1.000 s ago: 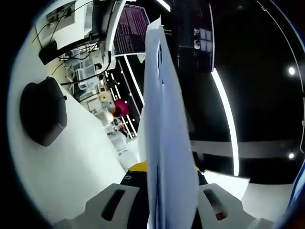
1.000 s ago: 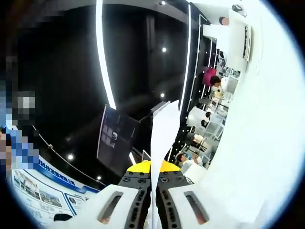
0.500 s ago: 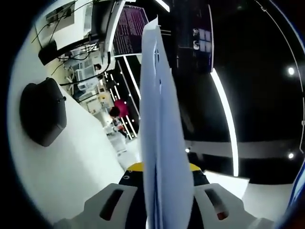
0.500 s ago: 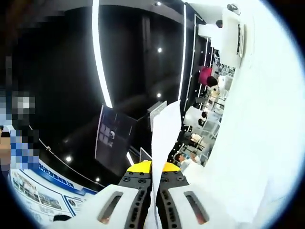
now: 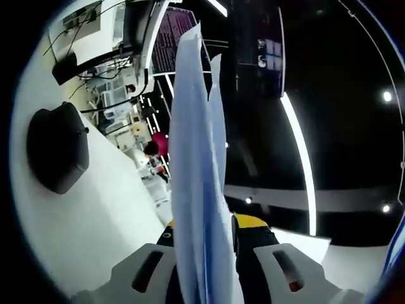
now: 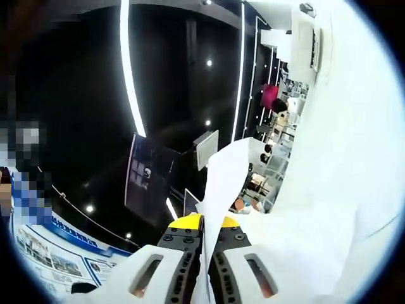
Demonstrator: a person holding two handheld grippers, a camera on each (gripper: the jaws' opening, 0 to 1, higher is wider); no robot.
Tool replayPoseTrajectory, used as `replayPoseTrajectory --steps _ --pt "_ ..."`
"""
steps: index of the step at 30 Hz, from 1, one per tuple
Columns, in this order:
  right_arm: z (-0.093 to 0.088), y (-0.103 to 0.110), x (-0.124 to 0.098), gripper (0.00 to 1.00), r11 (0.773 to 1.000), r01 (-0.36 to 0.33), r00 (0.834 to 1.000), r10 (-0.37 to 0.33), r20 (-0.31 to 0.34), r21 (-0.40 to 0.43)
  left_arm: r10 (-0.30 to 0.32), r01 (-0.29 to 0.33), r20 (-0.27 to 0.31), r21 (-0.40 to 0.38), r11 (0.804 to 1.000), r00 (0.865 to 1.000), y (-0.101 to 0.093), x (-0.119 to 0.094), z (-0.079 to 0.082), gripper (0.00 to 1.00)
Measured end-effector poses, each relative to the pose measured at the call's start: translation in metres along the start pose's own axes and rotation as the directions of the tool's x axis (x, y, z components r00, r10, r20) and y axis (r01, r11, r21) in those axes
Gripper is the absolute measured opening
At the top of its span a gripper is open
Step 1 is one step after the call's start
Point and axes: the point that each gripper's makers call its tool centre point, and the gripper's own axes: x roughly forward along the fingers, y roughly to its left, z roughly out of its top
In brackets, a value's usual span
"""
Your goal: Organize the stack of printing papers by aligning and flattening the scattered papers on the table
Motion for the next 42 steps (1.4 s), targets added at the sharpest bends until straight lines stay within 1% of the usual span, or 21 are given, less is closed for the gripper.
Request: replayPoseTrajectory --steps 2,4,6,11,13,18,25,29,33,40,42 --pt "-0.006 0.000 -0.002 0.00 1.000 0.003 1.000 -0.004 -0.027 -0.024 0.000 0.000 0.001 -0.002 1.000 1.000 0.000 0.000 0.000 0.22" --pt "-0.009 0.000 -0.003 0.00 1.000 0.008 1.000 -0.008 -0.030 -0.030 0.001 -0.001 0.003 -0.003 1.000 1.000 0.000 0.000 0.000 0.22" --pt "-0.013 0.002 -0.004 0.00 0.998 0.000 0.999 -0.003 -0.048 -0.063 0.001 -0.001 0.003 -0.004 1.000 1.000 0.000 0.000 0.000 0.22" --pt "-0.016 0.001 -0.005 0.00 0.996 0.009 0.998 -0.014 -0.057 -0.087 0.003 -0.003 0.004 -0.005 1.000 1.000 0.001 0.000 0.001 0.22" --pt "-0.015 0.000 -0.005 0.00 0.995 0.014 0.998 -0.019 -0.052 -0.097 0.006 -0.006 0.003 -0.001 1.000 1.000 0.001 0.000 0.000 0.21" --pt "-0.017 0.003 -0.006 0.00 0.994 0.005 0.998 -0.012 -0.060 -0.113 0.017 -0.017 0.003 0.010 1.000 1.000 0.003 0.000 0.000 0.17" --pt "-0.021 0.004 -0.006 0.00 0.993 0.003 0.997 -0.012 -0.076 -0.118 0.025 -0.025 0.003 0.025 0.999 1.000 0.005 0.000 0.000 0.12" --pt "-0.022 0.004 -0.006 0.00 0.993 0.006 0.997 -0.015 -0.079 -0.119 0.027 -0.027 0.004 0.025 0.999 1.000 0.005 0.000 0.000 0.11" --pt "-0.023 0.003 -0.007 0.00 0.993 0.006 0.996 -0.016 -0.085 -0.118 0.032 -0.032 0.001 0.033 0.999 1.000 0.006 0.000 0.000 0.06" --pt "-0.022 0.004 -0.007 0.00 0.993 -0.001 0.997 -0.009 -0.082 -0.122 0.033 -0.033 0.000 0.035 0.999 0.999 0.006 -0.001 0.000 0.06" --pt "-0.021 0.003 -0.007 0.04 0.993 0.002 0.997 -0.011 -0.079 -0.116 0.034 -0.034 0.001 0.036 0.999 0.999 0.006 -0.001 0.000 0.06"
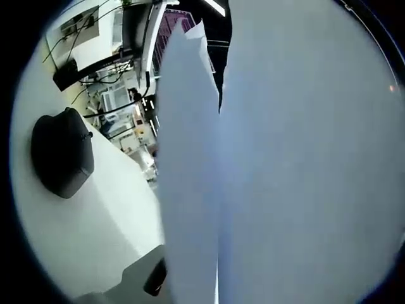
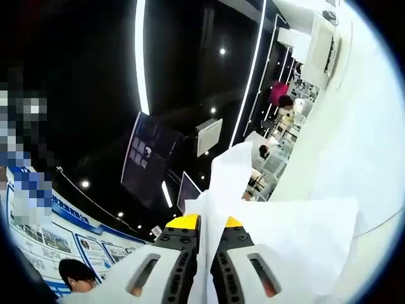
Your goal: Organize the stack of printing papers by aligning and flattening the scattered papers on the table
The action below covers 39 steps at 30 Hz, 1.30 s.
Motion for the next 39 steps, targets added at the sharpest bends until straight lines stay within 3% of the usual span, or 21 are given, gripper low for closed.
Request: replayPoseTrajectory --steps 6,10,18,20,22,30,35,39 --pt "0.016 -0.016 -0.005 0.19 0.998 0.062 0.998 -0.062 0.032 -0.025 -0.003 0.003 0.003 0.003 1.000 1.000 -0.001 0.000 0.000 0.06" --pt "0.033 -0.020 -0.011 0.23 0.994 0.071 0.996 -0.067 0.055 -0.086 -0.006 0.006 0.001 0.004 1.000 1.000 -0.001 0.000 0.000 0.06" --pt "0.051 -0.025 -0.022 0.32 0.992 0.074 0.995 -0.067 0.081 -0.097 -0.011 0.011 0.002 0.005 1.000 1.000 -0.002 0.000 0.000 0.06" --pt "0.063 -0.031 -0.024 0.40 0.976 0.114 0.988 -0.091 0.128 -0.186 -0.013 0.013 0.002 0.005 1.000 1.000 -0.002 0.000 0.000 0.06" --pt "0.072 -0.031 -0.026 0.56 0.965 0.138 0.981 -0.102 0.165 -0.225 -0.015 0.015 0.000 0.009 1.000 1.000 -0.002 0.000 0.000 0.06" --pt "0.072 -0.028 -0.034 0.72 0.967 0.125 0.986 -0.096 0.137 -0.222 -0.024 0.024 -0.003 0.001 1.000 1.000 -0.003 0.000 0.000 0.06" --pt "0.070 -0.017 -0.036 0.83 0.956 0.109 0.989 -0.077 0.127 -0.274 -0.022 0.022 -0.003 0.003 1.000 1.000 -0.002 0.000 0.000 0.06" --pt "0.069 -0.023 -0.036 0.90 0.946 0.121 0.991 -0.099 0.088 -0.300 -0.023 0.023 -0.003 0.002 1.000 1.000 -0.004 0.000 -0.001 0.06"
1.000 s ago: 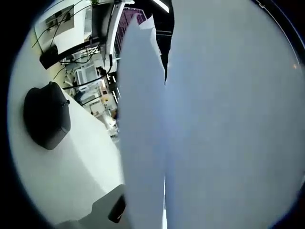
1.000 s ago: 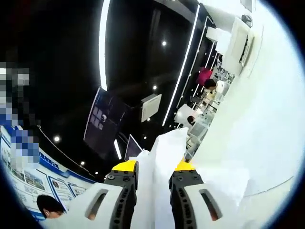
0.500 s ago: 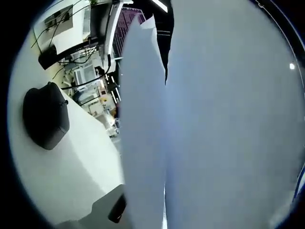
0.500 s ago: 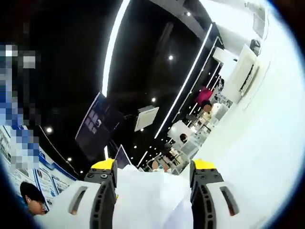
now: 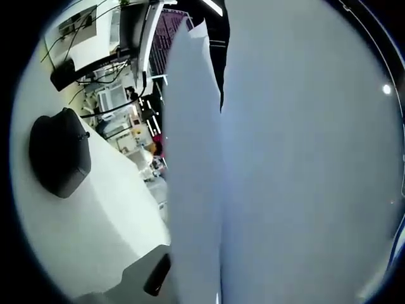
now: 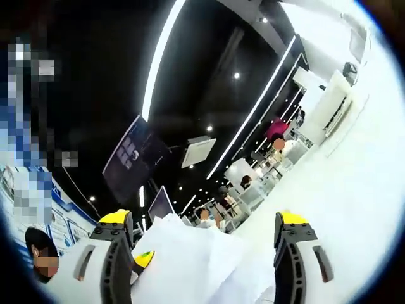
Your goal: Organize the stack of printing papers by aligning and flattening the scattered papers on the table
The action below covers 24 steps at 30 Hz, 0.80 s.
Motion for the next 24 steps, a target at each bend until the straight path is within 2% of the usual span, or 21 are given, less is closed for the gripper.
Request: replayPoseTrajectory --steps 5,14,17,24 --pt "0.008 -0.008 -0.008 0.90 0.999 0.019 1.000 -0.019 -0.010 -0.044 0.000 0.000 0.001 -0.002 1.000 1.000 -0.001 -0.001 -0.001 0.06" --pt "0.025 -0.015 -0.025 0.90 0.992 0.012 1.000 -0.016 -0.027 -0.124 -0.003 0.003 0.002 -0.004 1.000 1.000 -0.004 -0.002 -0.002 0.06" --pt "0.030 -0.016 -0.031 0.90 0.985 -0.002 0.999 -0.005 -0.044 -0.170 0.000 0.000 0.001 -0.007 1.000 1.000 -0.005 -0.002 -0.002 0.06" --pt "0.041 -0.030 -0.046 0.90 0.963 0.004 0.995 -0.029 -0.091 -0.268 0.000 0.000 0.004 -0.006 1.000 1.000 -0.004 -0.002 -0.001 0.06"
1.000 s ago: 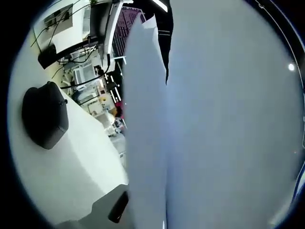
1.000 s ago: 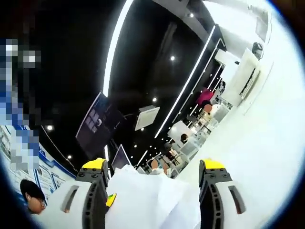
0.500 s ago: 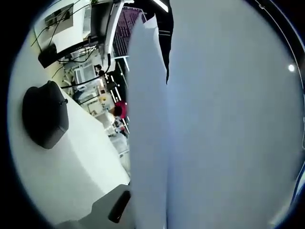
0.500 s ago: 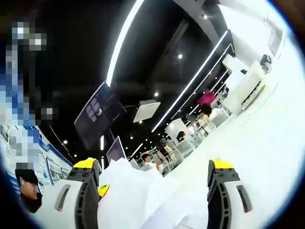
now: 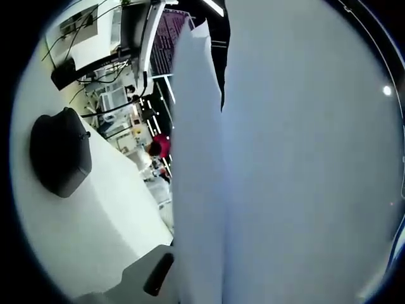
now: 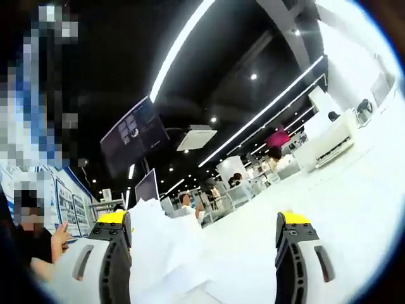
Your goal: Organize the stack of printing papers by aligning and flattening the scattered papers on the table
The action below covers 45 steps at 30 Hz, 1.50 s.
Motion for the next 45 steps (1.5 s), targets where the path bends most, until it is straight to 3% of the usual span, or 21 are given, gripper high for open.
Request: replayPoseTrajectory --steps 7,12,21,28,39,43,45 --pt "0.001 -0.011 -0.011 0.90 0.997 0.010 0.999 -0.014 -0.046 -0.083 0.004 -0.004 -0.001 -0.001 1.000 1.000 0.001 0.000 0.001 0.07" --pt "0.007 -0.020 -0.015 0.90 0.998 0.040 0.999 -0.041 -0.021 -0.055 0.001 -0.001 -0.001 -0.001 1.000 1.000 0.001 0.000 0.001 0.07" --pt "0.005 -0.034 -0.024 0.90 0.985 0.066 0.993 -0.081 -0.086 -0.159 0.001 -0.001 -0.004 -0.004 1.000 1.000 0.002 0.001 0.001 0.07" --pt "0.008 -0.062 -0.032 0.90 0.979 0.139 0.982 -0.155 -0.108 -0.147 0.004 -0.004 -0.007 -0.002 1.000 1.000 0.002 0.001 0.000 0.07" --pt "0.009 -0.078 -0.038 0.90 0.973 0.192 0.972 -0.206 -0.116 -0.126 0.001 -0.001 -0.007 -0.001 1.000 1.000 0.000 0.001 -0.002 0.07" --pt "0.008 -0.094 -0.041 0.90 0.936 0.240 0.947 -0.284 -0.149 -0.257 0.001 -0.001 -0.007 -0.002 1.000 1.000 0.000 0.001 -0.002 0.07" --pt "0.008 -0.095 -0.040 0.90 0.939 0.238 0.949 -0.280 -0.149 -0.247 0.001 -0.001 -0.007 -0.001 1.000 1.000 0.001 0.001 -0.001 0.07"
